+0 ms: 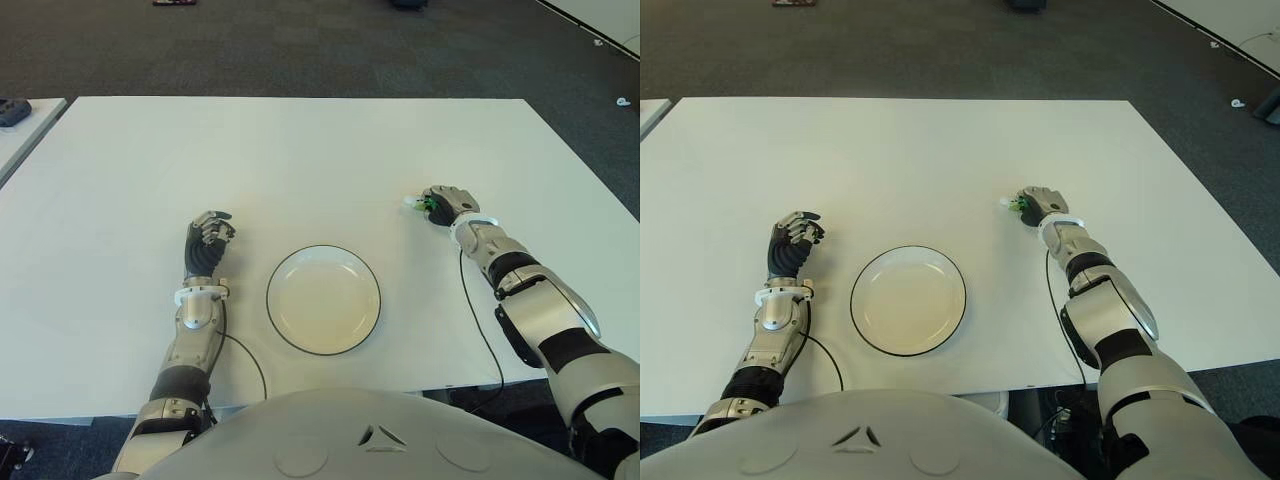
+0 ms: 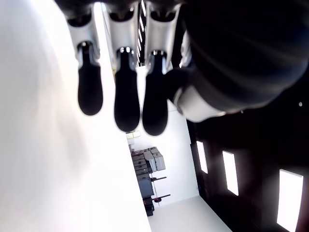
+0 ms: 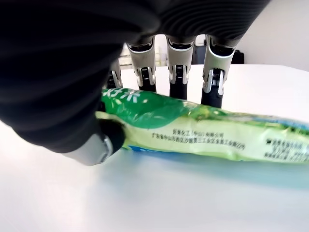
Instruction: Put the toothpaste on the table into the plate.
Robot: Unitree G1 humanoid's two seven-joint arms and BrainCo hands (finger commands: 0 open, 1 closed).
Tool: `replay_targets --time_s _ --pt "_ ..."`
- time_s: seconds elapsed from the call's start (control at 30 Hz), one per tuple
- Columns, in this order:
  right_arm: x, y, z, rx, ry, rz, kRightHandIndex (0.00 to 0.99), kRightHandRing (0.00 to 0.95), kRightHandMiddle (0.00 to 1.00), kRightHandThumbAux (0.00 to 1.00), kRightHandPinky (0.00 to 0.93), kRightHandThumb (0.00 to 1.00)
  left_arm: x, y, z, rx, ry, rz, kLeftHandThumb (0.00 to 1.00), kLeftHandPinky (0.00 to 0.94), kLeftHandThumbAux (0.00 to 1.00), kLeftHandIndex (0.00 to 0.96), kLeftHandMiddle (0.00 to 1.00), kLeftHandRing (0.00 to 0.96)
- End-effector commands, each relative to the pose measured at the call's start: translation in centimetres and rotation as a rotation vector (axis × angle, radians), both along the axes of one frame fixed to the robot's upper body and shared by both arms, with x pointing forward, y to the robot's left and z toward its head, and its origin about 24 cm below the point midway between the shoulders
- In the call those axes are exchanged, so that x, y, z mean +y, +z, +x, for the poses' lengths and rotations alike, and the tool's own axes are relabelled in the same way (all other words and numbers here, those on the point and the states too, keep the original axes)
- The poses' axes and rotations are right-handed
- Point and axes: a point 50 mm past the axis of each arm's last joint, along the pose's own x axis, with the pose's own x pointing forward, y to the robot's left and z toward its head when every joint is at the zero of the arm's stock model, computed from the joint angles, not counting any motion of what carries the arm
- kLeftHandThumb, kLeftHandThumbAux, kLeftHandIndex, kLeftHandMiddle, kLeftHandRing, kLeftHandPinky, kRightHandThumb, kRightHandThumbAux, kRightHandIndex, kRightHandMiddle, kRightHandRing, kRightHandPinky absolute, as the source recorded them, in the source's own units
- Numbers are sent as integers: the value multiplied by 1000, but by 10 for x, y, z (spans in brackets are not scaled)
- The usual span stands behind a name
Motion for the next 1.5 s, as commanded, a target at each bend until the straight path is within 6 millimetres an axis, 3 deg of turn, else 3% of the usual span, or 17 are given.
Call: replay_targets --time_s 0.03,0.97,1.5 --pt "5 -20 -15 73 0 32 438 775 779 717 804 708 0 -3 -2 11 12 -7 701 562 719 435 599 581" --pt "8 -13 -10 14 32 72 440 816 822 717 826 708 1 -5 0 45 24 -15 700 547 720 434 598 576" --pt "49 26 9 -217 276 202 441 828 828 715 846 711 -3 -3 1 46 17 5 699 560 721 435 600 582"
